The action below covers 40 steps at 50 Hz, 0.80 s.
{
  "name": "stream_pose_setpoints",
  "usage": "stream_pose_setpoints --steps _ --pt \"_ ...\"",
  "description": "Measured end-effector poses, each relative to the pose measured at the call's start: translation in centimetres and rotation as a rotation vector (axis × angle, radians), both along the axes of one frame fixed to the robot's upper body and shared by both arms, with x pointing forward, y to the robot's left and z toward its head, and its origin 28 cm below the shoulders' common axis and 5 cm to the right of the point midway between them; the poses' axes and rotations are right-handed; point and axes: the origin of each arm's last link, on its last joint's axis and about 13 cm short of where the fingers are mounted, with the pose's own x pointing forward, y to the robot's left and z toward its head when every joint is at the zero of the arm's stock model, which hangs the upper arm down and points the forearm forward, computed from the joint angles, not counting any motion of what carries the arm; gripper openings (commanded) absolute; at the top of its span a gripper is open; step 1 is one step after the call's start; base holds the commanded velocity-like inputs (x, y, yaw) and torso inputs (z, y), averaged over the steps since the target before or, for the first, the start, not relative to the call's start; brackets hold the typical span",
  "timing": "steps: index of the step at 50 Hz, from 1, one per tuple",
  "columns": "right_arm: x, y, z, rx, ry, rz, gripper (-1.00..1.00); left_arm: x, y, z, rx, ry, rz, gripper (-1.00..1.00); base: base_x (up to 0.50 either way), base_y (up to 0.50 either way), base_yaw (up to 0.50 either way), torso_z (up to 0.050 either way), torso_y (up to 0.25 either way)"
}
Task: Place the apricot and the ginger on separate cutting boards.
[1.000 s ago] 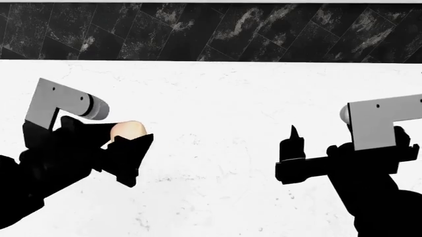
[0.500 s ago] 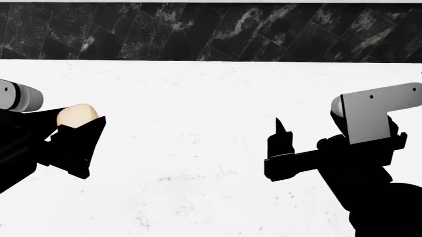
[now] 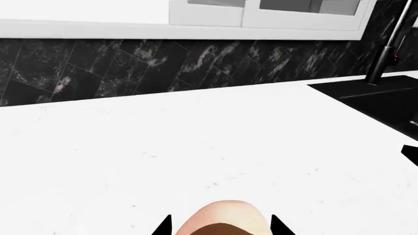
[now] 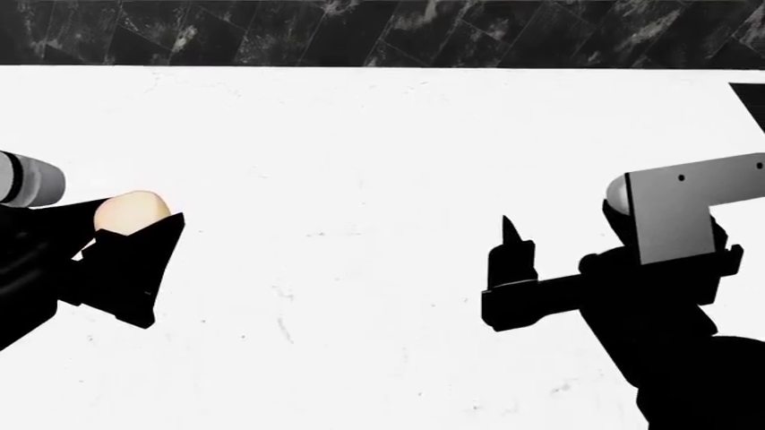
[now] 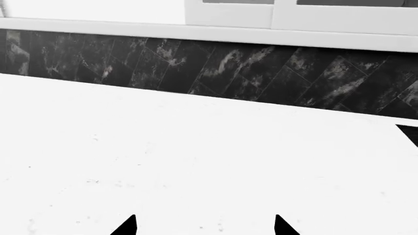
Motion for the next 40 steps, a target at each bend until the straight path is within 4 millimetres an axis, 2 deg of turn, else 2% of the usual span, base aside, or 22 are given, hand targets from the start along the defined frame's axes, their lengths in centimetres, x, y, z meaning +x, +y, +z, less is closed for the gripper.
stream_pose_setpoints --steps 11,26,40 --pt "-0.09 -0.04 0.01 -0.001 0.0 0.002 1.0 -0.05 -0.02 -0.03 0.001 0.004 -0.003 -1.0 -0.34 0.0 0.0 0.0 0.0" --pt "0.06 -0.07 -0.13 -0.001 -0.022 -0.007 1.0 -0.01 -0.01 -0.08 -0.002 0.004 -0.002 -1.0 -0.01 0.0 0.0 0.0 0.0" --pt "0.0 -0.03 -0.25 -0.011 -0.026 -0.01 1.0 -0.1 0.03 -0.31 -0.012 0.005 0.006 -1.0 -0.06 -0.33 0.0 0.0 0.0"
